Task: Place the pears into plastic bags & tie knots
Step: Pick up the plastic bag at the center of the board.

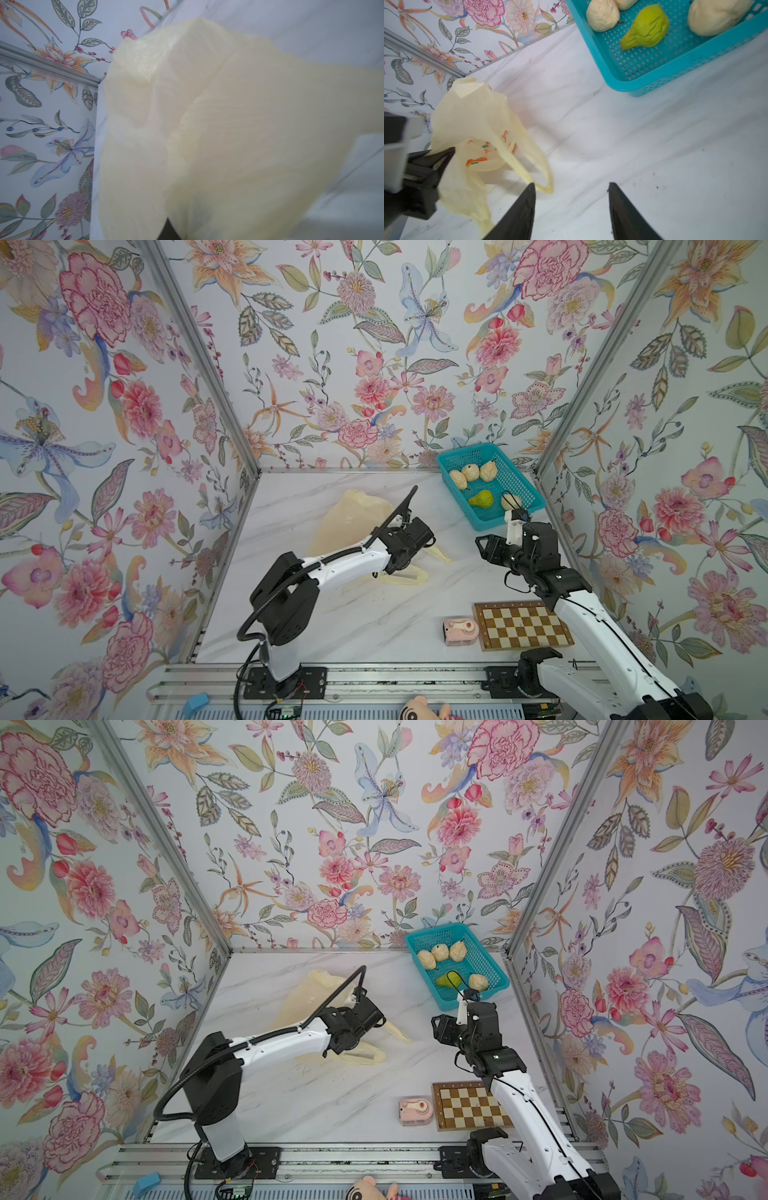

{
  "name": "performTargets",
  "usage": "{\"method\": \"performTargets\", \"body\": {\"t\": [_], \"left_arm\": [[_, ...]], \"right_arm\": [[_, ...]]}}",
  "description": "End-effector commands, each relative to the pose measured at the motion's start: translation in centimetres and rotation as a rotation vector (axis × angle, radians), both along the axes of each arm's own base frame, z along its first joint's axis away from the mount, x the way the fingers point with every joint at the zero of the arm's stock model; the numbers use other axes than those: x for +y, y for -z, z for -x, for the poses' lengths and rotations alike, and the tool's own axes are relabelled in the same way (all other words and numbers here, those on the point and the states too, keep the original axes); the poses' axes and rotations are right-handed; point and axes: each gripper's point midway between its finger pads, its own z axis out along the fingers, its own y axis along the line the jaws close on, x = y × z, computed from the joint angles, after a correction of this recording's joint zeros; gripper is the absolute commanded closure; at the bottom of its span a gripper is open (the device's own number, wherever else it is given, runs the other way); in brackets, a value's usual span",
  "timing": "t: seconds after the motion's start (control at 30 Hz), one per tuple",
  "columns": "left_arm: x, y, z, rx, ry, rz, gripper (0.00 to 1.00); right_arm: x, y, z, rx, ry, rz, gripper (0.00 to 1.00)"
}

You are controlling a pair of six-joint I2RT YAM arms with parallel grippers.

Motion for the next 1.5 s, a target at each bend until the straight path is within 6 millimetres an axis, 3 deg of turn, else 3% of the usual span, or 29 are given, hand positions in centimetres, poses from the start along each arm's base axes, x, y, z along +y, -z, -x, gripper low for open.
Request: {"method": "performTargets", "body": {"t": [0.0,0.13,0.2,0.3,0.5,0.63,0.83,1.03,1.1,1.3,1.47], "left_arm": [[0.0,-4.0,-1.2,-0.024,0.037,0.319,0.91],[1.2,-8.8,-1.8,-0.078,0.066,0.576,0.92],[1.8,-10.4,-2.0,-0.095,0.065,0.665,0.92],[2.3,-12.2,-2.0,-0.118,0.08,0.79,0.92],[1.5,-12.8,-1.7,-0.111,0.106,0.985,0.92],[0.7,-12.3,-1.4,-0.095,0.122,1.064,0.93],[0.8,-11.2,-0.9,-0.086,0.109,1.089,0.94],[1.1,-11.2,-0.8,-0.107,0.089,1.119,0.95],[1.4,-11.1,-0.8,-0.122,0.073,1.134,0.96],[2.1,-11.1,-0.9,-0.161,0.026,1.173,0.97],[2.4,-11.7,-1.2,-0.186,0.011,1.188,0.97]], "right_arm": [[-2.4,0.5,0.7,0.03,0.102,0.032,0.41],[-1.9,0.0,0.8,0.037,0.1,-0.022,0.39],[-0.1,-0.1,0.7,0.051,0.034,-0.103,0.38],[4.2,-0.3,0.7,0.096,-0.108,-0.251,0.38],[13.9,-2.9,2.1,0.081,-0.362,-0.382,0.3],[17.3,-3.7,1.8,0.1,-0.378,-0.505,0.27],[18.4,-3.2,-0.4,0.217,-0.229,-0.608,0.24],[19.4,0.1,-0.5,0.406,-0.028,-0.633,0.22],[19.9,1.0,0.6,0.428,-0.011,-0.624,0.21],[16.3,2.5,1.7,0.377,0.105,-0.592,0.21],[17.0,3.7,3.7,0.43,0.07,-0.636,0.22]]}}
